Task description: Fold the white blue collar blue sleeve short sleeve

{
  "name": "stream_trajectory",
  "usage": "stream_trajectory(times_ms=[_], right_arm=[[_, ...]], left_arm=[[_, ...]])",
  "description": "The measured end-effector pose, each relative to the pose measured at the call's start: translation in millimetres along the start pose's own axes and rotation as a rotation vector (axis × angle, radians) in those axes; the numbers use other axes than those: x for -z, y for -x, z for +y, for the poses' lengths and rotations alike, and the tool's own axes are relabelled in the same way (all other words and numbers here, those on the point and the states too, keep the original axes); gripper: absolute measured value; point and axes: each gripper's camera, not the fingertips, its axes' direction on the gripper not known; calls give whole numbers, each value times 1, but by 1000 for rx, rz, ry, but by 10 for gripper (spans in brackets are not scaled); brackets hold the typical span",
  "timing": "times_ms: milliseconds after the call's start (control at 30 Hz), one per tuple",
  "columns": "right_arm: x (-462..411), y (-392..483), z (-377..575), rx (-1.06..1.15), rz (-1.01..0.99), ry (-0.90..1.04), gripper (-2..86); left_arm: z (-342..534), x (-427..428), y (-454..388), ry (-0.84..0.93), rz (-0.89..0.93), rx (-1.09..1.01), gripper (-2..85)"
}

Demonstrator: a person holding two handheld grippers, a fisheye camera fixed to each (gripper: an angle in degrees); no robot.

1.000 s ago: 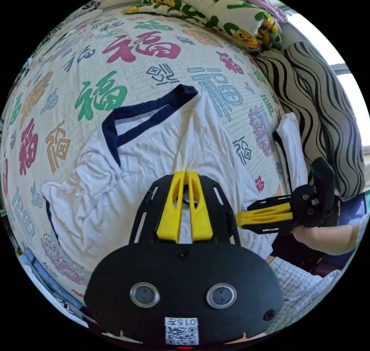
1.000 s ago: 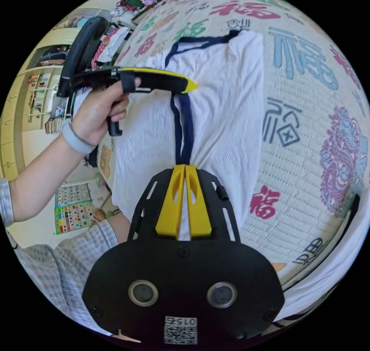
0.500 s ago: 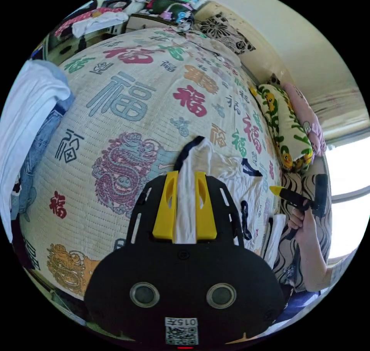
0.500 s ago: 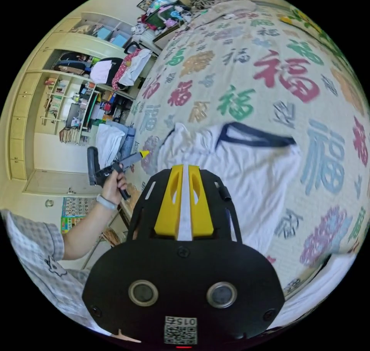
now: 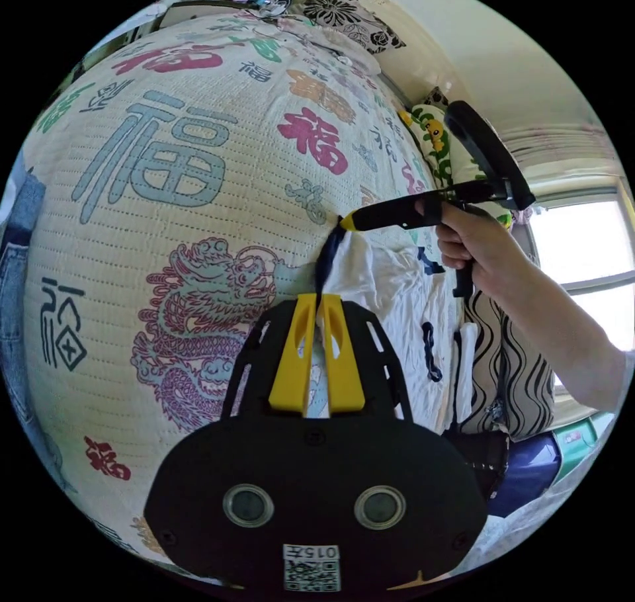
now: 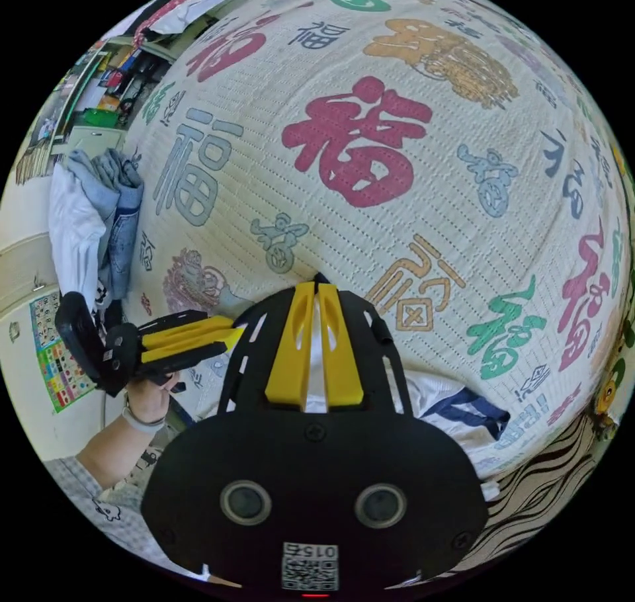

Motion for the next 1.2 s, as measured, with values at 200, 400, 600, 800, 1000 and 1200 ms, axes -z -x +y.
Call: stream_trajectory(times_ms=[200,400,600,800,1000,1200], right_arm=[[37,10,-9,95,-210,-170,-8],[76,-24,51,110,-376,-398,-6],[49,-86,141,-220,-340,-353,7],[42,-117,155,-419,-228,-310,45],[45,-96,101,-196,-222,-269,21],[36,-115,98,-258,-249,-239,-7]], left_arm=[[33,55,-4,-140,-51,-54,-2],[68,70,-52,-190,-77,-272,2],[103,12,-81,43,64,-331,40],[100,15,-81,6,51,-336,60],[81,-34,-72,198,52,-335,59],[108,-60,-95,399,79,-542,31]])
